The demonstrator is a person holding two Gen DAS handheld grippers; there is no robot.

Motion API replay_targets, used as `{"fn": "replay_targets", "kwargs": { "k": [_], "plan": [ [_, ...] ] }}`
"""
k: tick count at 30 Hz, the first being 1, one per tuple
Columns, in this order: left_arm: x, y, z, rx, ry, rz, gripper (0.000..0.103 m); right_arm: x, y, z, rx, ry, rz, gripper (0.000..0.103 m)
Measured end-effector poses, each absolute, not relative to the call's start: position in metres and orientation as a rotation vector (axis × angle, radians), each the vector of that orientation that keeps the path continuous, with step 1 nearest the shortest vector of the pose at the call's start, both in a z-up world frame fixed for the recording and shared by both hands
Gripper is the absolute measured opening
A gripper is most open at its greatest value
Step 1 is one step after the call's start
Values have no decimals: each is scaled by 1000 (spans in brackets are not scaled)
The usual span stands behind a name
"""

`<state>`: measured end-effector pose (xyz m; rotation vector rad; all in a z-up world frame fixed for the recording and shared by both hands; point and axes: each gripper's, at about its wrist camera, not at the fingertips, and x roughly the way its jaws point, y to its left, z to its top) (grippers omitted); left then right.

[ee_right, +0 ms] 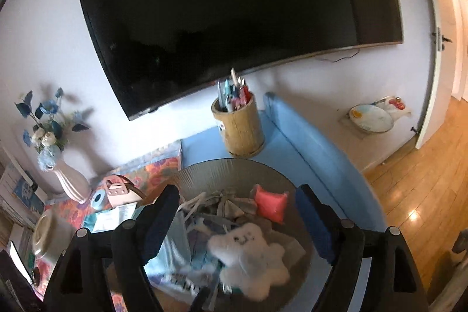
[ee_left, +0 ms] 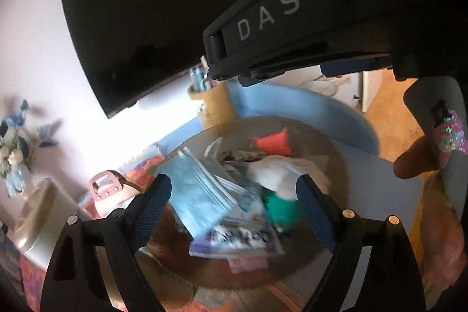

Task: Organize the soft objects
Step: 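Carry mask with left tool to glass table while right tool carries bow, release both, then bring both open tools back over the quilt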

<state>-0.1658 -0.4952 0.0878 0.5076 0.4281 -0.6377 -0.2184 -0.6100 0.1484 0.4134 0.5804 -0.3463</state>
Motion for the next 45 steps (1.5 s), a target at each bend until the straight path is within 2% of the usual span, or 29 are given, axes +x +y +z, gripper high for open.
{"fn": "replay_targets", "kwargs": {
  "k": [2,5,10,12,17,20,26,29,32,35,37,45],
  "plan": [
    [-182,-488,92,514,406,-667,86,-239,-602,157,405,554,-360,81],
    [-207,-476,101,503,407,-736,86,-271,-592,166,421,501,-370,91],
    [-233,-428,116,461,439,-838,86,-319,-571,170,479,431,-330,93],
    [-234,-398,117,447,481,-858,86,-336,-557,158,501,416,-283,103],
    [-212,-301,108,343,581,-827,86,-360,-515,92,619,394,-100,103],
    [-197,-255,108,344,579,-723,86,-355,-488,81,635,381,23,103],
    [-150,-172,132,396,477,-469,87,-300,-398,112,423,452,167,103],
    [-116,-138,136,353,468,-364,103,-255,-345,109,384,527,212,103],
    [-74,-115,104,338,497,-255,102,-198,-284,90,329,686,170,103],
    [-35,-98,68,266,628,-255,102,-140,-214,72,24,847,-8,103],
    [-22,-87,61,215,669,-249,102,-115,-193,66,-80,879,-58,103],
    [13,-47,18,-9,757,-164,101,-43,-197,40,37,876,-120,103]
  ]
}}
